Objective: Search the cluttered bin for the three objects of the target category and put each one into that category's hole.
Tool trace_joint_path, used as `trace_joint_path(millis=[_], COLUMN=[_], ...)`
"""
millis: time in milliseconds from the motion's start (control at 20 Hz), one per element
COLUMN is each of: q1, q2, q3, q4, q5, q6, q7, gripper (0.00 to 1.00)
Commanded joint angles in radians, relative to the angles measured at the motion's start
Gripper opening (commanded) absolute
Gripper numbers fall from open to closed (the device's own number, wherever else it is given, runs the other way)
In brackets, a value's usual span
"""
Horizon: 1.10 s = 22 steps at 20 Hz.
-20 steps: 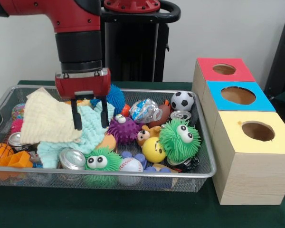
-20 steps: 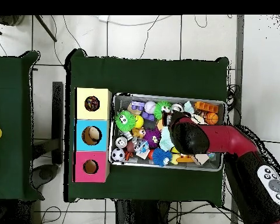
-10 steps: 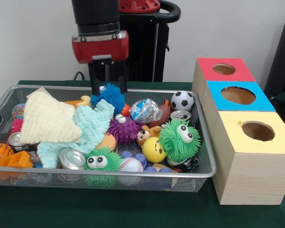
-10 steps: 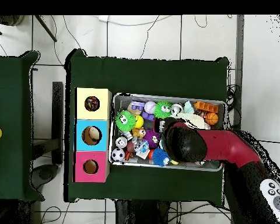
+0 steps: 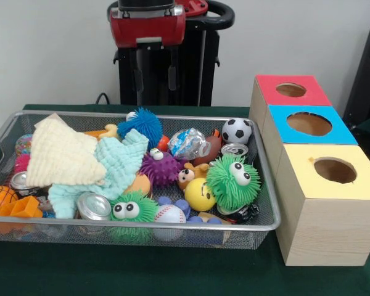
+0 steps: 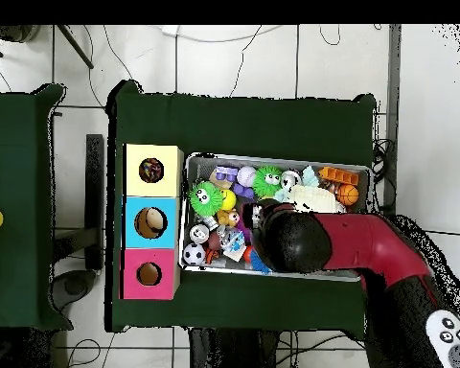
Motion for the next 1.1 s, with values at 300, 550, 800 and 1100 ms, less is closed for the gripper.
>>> trace_joint_path(millis=[300,550,800,1100], q1=[-0.166,-0.191,-0.178,-0.140], q2=[0.080,0.139,0.113,0.198], q3=[-0.040,-0.013,-0.016,-0.054], q4=[0.108,0.078,0.081,0.024], q5=[-0.085,-0.104,-0.101,-0.150], q6=[-0.031,-0.041,-0.005,-0.052], q7=[-0.063,-0.068,-0.030,0.013], gripper=[1.00,1.00,1.00,1.00])
